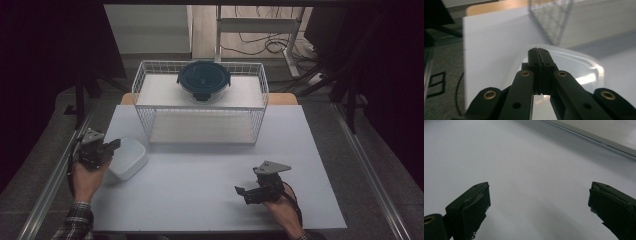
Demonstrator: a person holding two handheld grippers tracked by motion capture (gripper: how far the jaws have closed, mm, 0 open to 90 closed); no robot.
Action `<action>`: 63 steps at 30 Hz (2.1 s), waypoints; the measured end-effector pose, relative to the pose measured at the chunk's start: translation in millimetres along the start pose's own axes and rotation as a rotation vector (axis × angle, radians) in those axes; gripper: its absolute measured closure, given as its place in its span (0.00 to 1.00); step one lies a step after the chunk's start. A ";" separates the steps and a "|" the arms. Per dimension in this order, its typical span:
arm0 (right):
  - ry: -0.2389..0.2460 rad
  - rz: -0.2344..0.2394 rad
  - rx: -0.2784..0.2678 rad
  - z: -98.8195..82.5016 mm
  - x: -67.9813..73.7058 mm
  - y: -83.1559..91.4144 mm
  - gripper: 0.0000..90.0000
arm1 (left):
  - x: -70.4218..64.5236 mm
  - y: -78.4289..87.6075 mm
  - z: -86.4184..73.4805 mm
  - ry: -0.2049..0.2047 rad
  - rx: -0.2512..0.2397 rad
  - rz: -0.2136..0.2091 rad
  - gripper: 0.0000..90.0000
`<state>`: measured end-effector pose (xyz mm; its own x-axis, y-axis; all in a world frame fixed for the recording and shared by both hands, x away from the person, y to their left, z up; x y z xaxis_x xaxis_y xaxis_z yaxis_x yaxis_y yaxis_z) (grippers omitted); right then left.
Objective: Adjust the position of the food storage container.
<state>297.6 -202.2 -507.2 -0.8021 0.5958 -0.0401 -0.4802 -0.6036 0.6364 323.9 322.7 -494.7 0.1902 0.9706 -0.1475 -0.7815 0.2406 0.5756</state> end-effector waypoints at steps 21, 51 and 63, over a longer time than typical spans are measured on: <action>0.003 0.007 0.012 -0.1 -0.6 0.7 0.05 | 1.6 -15.8 -15.1 0.025 0.115 -0.052 1.00; 0.021 0.010 0.035 -1.8 3.1 0.1 0.06 | -128.3 -15.3 -35.4 -0.120 0.133 -0.258 1.00; 0.009 -0.002 0.008 -1.0 3.9 -0.5 0.04 | -129.7 -0.7 -39.4 -0.115 0.106 -0.271 1.00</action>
<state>294.4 -200.0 -508.4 -0.8045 0.5920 -0.0482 -0.4786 -0.5981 0.6428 276.4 196.4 -507.7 0.4538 0.8638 -0.2190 -0.6281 0.4844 0.6090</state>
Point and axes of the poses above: each handheld gripper's, and its own axes: y roughly backward along the jaws, z roughly out of its top, x roughly to its left, the point moved 1 cm from there along -y, roughly forward along the jaws, and after that the axes turned 7 degrees about y, right-handed, at the moved point
